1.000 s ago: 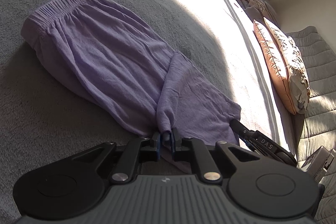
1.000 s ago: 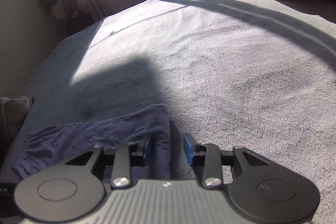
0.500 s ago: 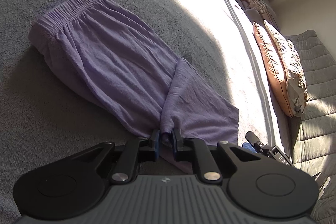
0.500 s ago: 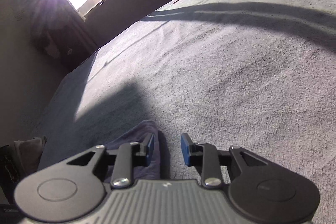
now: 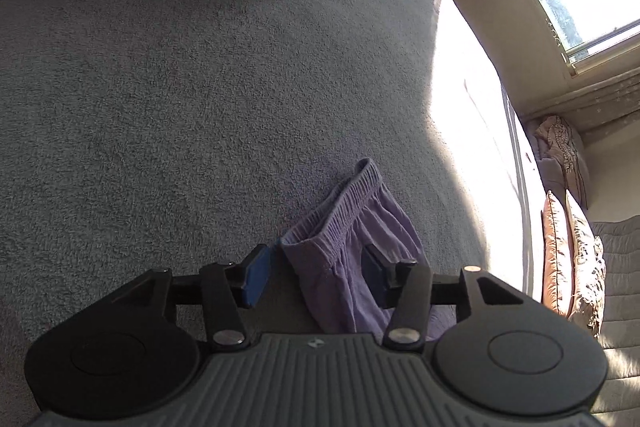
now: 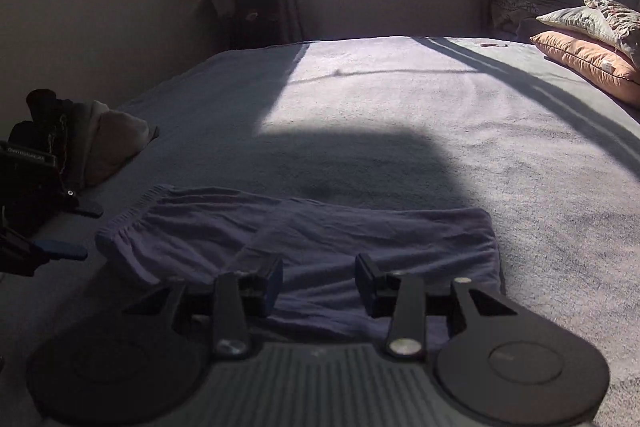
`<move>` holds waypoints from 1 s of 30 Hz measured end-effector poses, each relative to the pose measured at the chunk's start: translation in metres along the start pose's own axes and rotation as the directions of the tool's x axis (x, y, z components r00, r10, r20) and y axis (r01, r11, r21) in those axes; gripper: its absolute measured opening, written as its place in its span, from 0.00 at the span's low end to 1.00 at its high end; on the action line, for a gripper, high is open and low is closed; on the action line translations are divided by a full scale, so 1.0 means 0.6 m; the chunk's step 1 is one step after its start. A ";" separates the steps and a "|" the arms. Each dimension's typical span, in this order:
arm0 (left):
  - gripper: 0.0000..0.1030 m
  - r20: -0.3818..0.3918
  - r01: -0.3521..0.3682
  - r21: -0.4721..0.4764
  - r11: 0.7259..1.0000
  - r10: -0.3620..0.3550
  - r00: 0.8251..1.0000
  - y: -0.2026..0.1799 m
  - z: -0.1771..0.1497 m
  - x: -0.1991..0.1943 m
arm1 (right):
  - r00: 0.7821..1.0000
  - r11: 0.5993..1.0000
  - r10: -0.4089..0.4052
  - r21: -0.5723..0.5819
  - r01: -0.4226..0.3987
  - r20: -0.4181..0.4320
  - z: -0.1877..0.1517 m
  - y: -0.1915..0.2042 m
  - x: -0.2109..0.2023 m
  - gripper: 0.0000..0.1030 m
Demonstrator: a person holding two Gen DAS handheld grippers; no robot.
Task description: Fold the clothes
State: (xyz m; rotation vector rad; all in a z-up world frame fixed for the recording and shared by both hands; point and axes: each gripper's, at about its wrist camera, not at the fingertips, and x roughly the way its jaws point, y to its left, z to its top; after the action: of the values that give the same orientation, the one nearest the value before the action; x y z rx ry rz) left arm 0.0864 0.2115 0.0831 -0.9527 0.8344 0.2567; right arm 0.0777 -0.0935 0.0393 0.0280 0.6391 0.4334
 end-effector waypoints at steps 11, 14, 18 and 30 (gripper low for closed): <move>0.54 -0.053 0.062 -0.091 0.994 -0.067 0.996 0.012 -0.017 0.035 | 0.998 0.996 0.005 -0.087 -0.011 -0.068 -0.020 0.026 -0.021 0.41; 0.54 -0.028 0.078 -0.101 0.992 -0.081 0.996 0.016 -0.014 0.039 | 0.997 0.994 0.013 -0.107 -0.021 -0.075 -0.027 0.003 -0.073 0.46; 0.48 -0.007 0.095 -0.070 0.993 -0.095 0.995 0.011 -0.013 0.043 | 0.994 0.992 -0.001 -0.127 -0.013 -0.107 -0.046 -0.036 -0.138 0.53; 0.15 0.193 0.056 0.312 0.948 -0.121 0.974 -0.092 -0.048 0.020 | 0.999 0.990 -0.037 0.134 0.037 -0.006 -0.033 -0.152 -0.221 0.58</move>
State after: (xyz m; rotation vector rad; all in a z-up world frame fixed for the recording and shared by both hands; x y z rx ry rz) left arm 0.1090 0.1551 0.0998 -0.6570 0.6122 0.1416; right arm 0.0061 -0.2318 0.0848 0.1433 0.6707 0.3542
